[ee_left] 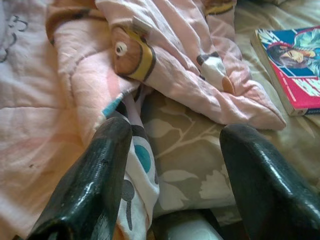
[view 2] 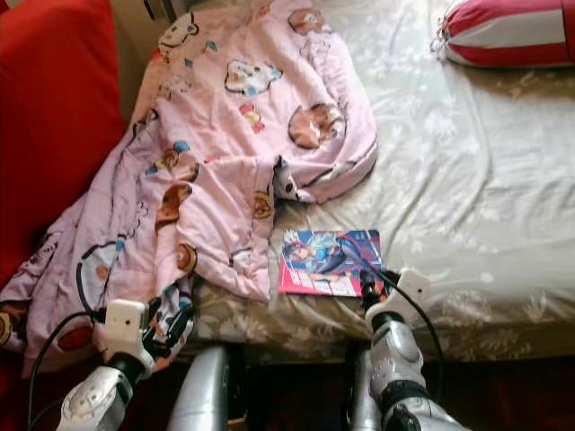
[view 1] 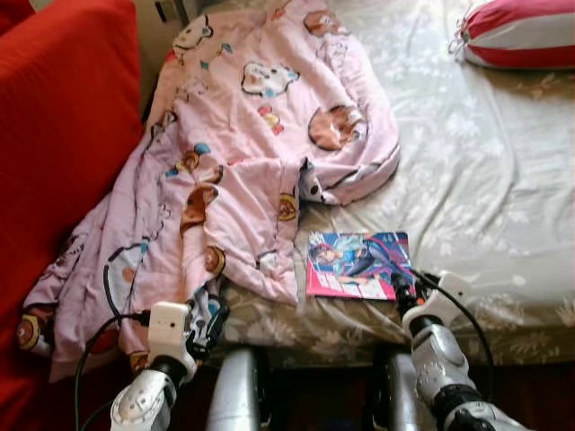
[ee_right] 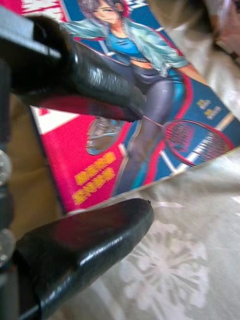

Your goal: Clean up the room

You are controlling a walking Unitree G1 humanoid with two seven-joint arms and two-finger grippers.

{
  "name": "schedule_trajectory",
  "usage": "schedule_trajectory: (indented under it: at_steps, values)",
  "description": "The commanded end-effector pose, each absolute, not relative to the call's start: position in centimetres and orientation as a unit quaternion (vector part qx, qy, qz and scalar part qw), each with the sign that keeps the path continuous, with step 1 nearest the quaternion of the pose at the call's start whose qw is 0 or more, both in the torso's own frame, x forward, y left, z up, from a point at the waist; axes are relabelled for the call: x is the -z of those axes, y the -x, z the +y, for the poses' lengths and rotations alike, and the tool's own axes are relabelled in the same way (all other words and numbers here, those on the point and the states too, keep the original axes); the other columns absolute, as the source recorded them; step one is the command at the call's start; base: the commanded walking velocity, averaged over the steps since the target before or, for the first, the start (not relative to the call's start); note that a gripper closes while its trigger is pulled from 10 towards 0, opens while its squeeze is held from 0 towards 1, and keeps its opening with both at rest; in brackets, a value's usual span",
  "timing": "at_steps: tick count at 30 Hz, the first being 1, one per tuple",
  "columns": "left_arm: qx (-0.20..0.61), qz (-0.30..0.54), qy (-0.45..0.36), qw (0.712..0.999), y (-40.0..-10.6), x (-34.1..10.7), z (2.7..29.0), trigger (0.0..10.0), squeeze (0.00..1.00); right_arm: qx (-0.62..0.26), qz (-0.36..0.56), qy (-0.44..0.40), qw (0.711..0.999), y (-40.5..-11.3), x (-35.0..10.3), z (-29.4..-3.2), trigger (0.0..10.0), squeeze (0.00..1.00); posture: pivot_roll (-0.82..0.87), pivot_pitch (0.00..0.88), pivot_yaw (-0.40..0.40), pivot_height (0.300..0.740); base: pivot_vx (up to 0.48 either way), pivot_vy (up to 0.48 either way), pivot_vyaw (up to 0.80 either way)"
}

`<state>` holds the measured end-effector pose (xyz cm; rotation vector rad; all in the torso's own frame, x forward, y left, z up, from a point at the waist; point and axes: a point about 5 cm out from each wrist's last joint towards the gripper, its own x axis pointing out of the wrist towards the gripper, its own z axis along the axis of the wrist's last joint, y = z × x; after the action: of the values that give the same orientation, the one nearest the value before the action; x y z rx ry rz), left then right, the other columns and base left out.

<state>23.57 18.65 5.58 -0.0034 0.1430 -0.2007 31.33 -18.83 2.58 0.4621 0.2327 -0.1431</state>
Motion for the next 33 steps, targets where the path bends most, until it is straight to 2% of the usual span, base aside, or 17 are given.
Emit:
schedule_trajectory:
  at_steps: [1,10,11,25,33]
  values:
    - [0.096,0.090,0.001,0.991,-22.7,-5.1,19.3,10.0,0.00,0.068,0.098,-0.247,0.962,-31.4,-2.8,-18.8,10.0,1.00,0.21,0.290,0.150,0.577,0.000,0.000,0.00]
    - [0.092,0.102,0.000,0.991,-22.1,-5.2,19.5,10.0,0.00,0.066,0.065,-0.283,0.954,-31.8,-3.6,-19.1,10.0,1.00,0.21,0.301,0.151,0.577,0.000,0.000,0.00]
    - [0.092,0.103,0.000,0.990,-22.0,-5.2,19.5,10.0,0.00,0.060,0.062,-0.291,0.953,-31.9,-3.7,-19.0,10.0,0.00,0.22,0.305,0.158,0.577,0.000,0.000,0.00]
    - [0.088,0.114,-0.013,0.990,-21.1,-5.5,20.6,10.0,0.00,0.036,0.043,-0.354,0.933,-32.3,-4.1,-18.8,10.0,0.00,0.25,0.302,0.170,0.577,0.000,0.000,0.00]
    - [0.080,0.124,-0.023,0.989,-20.1,-5.7,21.4,10.0,0.00,0.054,0.041,-0.380,0.922,-31.3,-3.1,-19.9,10.0,0.00,0.27,0.307,0.182,0.577,0.000,0.000,0.00]
